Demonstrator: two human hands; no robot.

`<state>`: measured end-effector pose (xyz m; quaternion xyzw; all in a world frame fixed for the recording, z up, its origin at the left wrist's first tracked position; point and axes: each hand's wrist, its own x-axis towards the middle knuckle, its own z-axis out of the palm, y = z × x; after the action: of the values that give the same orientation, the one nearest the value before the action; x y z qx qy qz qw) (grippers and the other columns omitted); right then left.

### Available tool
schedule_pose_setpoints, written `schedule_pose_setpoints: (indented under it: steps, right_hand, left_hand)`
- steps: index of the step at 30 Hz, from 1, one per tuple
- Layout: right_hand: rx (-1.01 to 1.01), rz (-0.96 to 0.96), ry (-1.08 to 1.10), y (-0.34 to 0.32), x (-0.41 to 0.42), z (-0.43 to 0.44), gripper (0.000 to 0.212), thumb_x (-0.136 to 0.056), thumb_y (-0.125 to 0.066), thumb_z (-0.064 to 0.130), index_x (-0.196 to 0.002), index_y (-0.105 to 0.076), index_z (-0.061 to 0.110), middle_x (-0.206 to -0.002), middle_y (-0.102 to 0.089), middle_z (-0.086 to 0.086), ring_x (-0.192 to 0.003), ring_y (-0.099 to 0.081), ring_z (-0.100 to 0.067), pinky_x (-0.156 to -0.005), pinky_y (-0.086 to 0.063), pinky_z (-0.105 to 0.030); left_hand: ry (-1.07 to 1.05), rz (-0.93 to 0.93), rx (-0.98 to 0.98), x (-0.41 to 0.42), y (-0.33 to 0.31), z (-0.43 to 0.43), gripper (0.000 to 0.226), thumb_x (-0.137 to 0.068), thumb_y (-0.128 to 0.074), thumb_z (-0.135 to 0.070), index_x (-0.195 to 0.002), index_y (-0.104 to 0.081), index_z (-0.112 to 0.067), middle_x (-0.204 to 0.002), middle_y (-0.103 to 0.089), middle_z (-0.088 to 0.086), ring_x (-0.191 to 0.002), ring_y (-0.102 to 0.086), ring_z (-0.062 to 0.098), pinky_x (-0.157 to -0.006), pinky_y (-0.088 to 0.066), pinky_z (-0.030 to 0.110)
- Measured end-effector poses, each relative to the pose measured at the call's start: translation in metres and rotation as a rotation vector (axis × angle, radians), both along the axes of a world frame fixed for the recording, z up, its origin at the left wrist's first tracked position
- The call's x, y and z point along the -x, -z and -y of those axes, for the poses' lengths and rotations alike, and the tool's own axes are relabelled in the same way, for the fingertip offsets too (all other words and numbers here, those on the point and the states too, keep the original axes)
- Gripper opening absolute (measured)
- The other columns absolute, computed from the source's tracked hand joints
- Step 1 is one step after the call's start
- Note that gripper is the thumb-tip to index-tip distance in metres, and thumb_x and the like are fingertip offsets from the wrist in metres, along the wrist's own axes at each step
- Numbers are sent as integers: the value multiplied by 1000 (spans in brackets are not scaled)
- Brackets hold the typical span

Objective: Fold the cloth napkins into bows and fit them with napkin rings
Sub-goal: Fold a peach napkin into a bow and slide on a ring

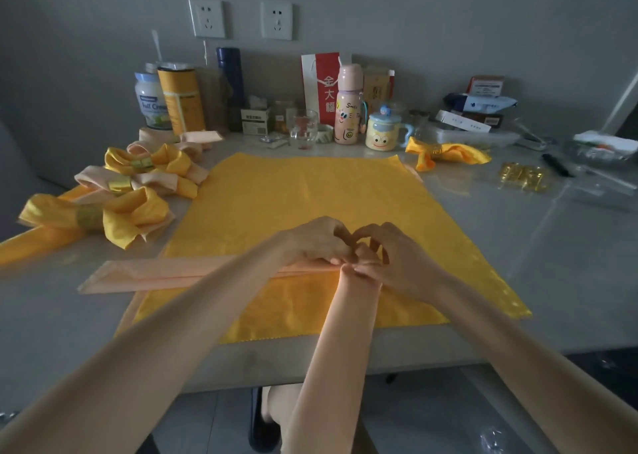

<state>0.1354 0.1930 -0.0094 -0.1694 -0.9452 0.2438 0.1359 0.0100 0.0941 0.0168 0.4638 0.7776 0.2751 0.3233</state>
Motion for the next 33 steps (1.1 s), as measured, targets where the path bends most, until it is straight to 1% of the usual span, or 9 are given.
schedule_pose_setpoints:
  steps: [3,5,8,12,17,21,23,27,33]
  right_hand:
    - [-271,75,-43,-6,6,10,30,-92,-53,28,-121,-58,24,-121,-39,0,-115,-38,-17,-92,-33,-23]
    - [-387,94,-135,-10,9,16,29,-96,-46,24,-121,-61,22,-129,-34,-2,-120,-32,-18,-100,-29,-23]
    - [-321,112,-231,-10,13,17,29,-97,-43,11,-119,-61,14,-123,-42,-1,-114,-42,-16,-86,-28,-13]
    - [-152,117,-279,-8,13,13,25,-90,-45,5,-107,-62,13,-106,-46,6,-102,-44,-10,-83,-29,-12]
    - [-79,214,-322,-10,12,8,17,-91,-56,17,-104,-65,22,-105,-42,10,-105,-38,-2,-80,-29,-2]
    - [-144,266,-308,-14,18,12,12,-93,-55,21,-94,-66,15,-101,-43,6,-108,-41,-8,-87,-34,-16]
    - [-210,273,-295,-14,23,14,15,-94,-52,22,-96,-64,14,-103,-44,4,-107,-42,-11,-91,-35,-22]
    - [-238,220,-199,-18,36,18,18,-94,-51,24,-101,-64,13,-108,-50,-3,-104,-50,-19,-88,-39,-26]
    - [-229,187,-125,-8,45,27,13,-90,-57,28,-95,-64,19,-101,-53,2,-96,-56,-20,-76,-42,-26]
  left_hand:
    - [-55,-175,-95,11,10,10,15,-85,-64,-17,-95,-68,-8,-90,-66,5,-85,-59,16,-78,-48,29]
    - [-32,-356,-114,14,9,22,15,-86,-61,-16,-98,-69,-11,-98,-67,3,-94,-60,17,-78,-44,23]
    - [-39,-434,-6,33,4,42,20,-90,-53,-11,-104,-67,-14,-108,-66,1,-105,-58,15,-83,-41,20]
    - [-72,-413,153,53,2,65,10,-88,-62,-31,-91,-63,-22,-95,-60,-7,-98,-56,13,-82,-44,23]
    - [-33,-406,400,63,-11,65,42,-88,-59,-45,-107,-65,-8,-110,-61,5,-104,-57,23,-80,-43,30]
    - [-30,-453,564,66,-8,58,44,-85,-59,-51,-89,-62,-8,-90,-58,6,-82,-55,24,-69,-41,32]
    - [-64,-460,583,67,-9,53,38,-85,-60,-47,-75,-57,-11,-77,-53,2,-69,-50,20,-60,-38,28]
    - [-81,-405,614,60,-24,44,31,-92,-57,-33,-69,-53,-12,-70,-53,2,-56,-52,15,-44,-40,19]
    - [-165,-239,553,54,-35,34,4,-91,-50,-1,-89,-54,-2,-75,-57,8,-60,-58,17,-40,-47,18]
